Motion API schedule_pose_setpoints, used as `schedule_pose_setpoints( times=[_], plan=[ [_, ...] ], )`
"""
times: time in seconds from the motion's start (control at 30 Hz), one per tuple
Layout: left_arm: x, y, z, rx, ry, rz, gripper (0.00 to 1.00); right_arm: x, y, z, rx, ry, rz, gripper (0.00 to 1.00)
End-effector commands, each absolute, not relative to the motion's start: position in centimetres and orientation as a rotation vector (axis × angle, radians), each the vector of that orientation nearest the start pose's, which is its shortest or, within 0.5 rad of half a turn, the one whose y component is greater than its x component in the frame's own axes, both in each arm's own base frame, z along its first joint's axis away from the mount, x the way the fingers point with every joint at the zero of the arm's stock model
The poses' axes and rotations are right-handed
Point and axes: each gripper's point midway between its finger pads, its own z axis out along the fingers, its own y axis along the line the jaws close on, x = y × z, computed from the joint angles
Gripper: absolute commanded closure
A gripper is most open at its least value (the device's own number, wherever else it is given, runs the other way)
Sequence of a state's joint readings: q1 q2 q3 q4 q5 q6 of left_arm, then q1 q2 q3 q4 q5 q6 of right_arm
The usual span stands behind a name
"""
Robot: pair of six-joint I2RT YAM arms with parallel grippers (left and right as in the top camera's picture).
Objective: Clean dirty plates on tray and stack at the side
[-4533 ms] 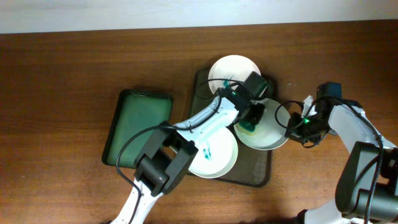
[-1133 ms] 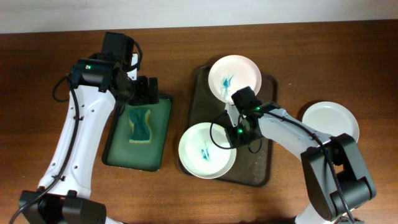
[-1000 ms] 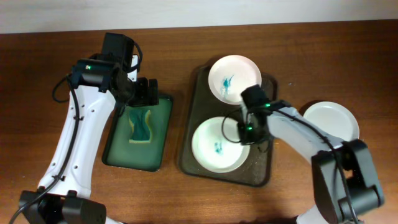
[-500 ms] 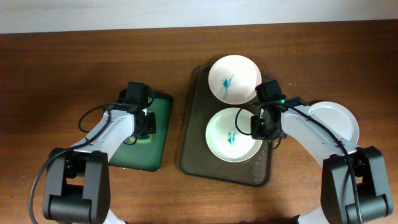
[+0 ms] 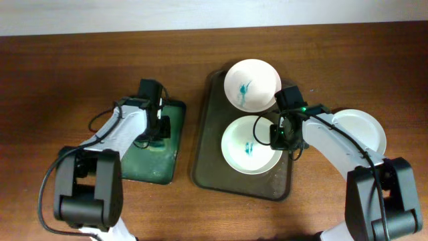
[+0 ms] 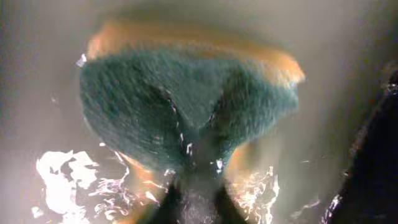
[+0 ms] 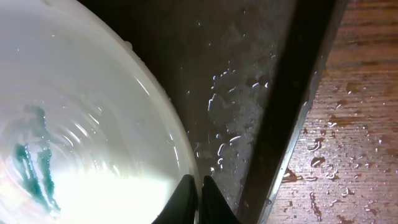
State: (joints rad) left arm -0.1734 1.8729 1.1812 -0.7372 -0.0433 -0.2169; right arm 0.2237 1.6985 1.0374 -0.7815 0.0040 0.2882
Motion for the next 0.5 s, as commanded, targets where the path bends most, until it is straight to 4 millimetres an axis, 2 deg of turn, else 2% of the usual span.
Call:
schedule_pose_setpoints(
  times=[0.0, 0.03, 0.07, 0.1, 0.13, 0.23, 0.27, 0.4, 0.43, 0.47],
  plan=[
    [34.8, -5.4, 0.2, -0.058, 3.047, 0.035, 1.0, 31.3, 6.5, 3.4, 0.115, 2.988, 0.012, 0.94],
    [34.9, -5.4, 1.1, -0.058, 3.051, 0.036, 1.0, 31.3, 6.5, 3.4, 0.115, 2.988, 0.012, 0.85],
    [35.3, -5.5, 2.4, -0.057, 3.047, 0.034, 1.0, 31.3, 6.5, 3.4, 0.116, 2.988, 0.012, 0.81],
    [35.8, -5.6, 4.1, -0.052, 3.033, 0.029, 1.0, 31.3, 6.5, 3.4, 0.115, 2.988, 0.013, 0.85],
    [36.6, -5.8, 6.9, -0.05, 2.993, 0.017, 1.0, 31.3, 6.5, 3.4, 0.115, 2.988, 0.013, 0.96],
    [38.0, -7.3, 12.6, 0.02, 2.879, -0.041, 1.0, 31.2, 6.8, 3.4, 0.112, 2.993, 0.037, 0.96],
    [38.0, -7.7, 13.2, 0.038, 2.862, -0.046, 1.0, 31.1, 7.1, 3.4, 0.106, 2.997, 0.065, 0.96],
    [37.9, -8.0, 13.2, 0.051, 2.863, -0.046, 1.0, 31.1, 7.3, 3.4, 0.105, 3.0, 0.078, 0.95],
    [37.9, -8.1, 13.2, 0.052, 2.863, -0.045, 1.0, 31.1, 7.3, 3.4, 0.105, 3.0, 0.078, 0.89],
    [37.9, -8.1, 13.1, 0.053, 2.863, -0.045, 1.0, 31.1, 7.3, 3.4, 0.105, 3.0, 0.078, 0.89]
  ],
)
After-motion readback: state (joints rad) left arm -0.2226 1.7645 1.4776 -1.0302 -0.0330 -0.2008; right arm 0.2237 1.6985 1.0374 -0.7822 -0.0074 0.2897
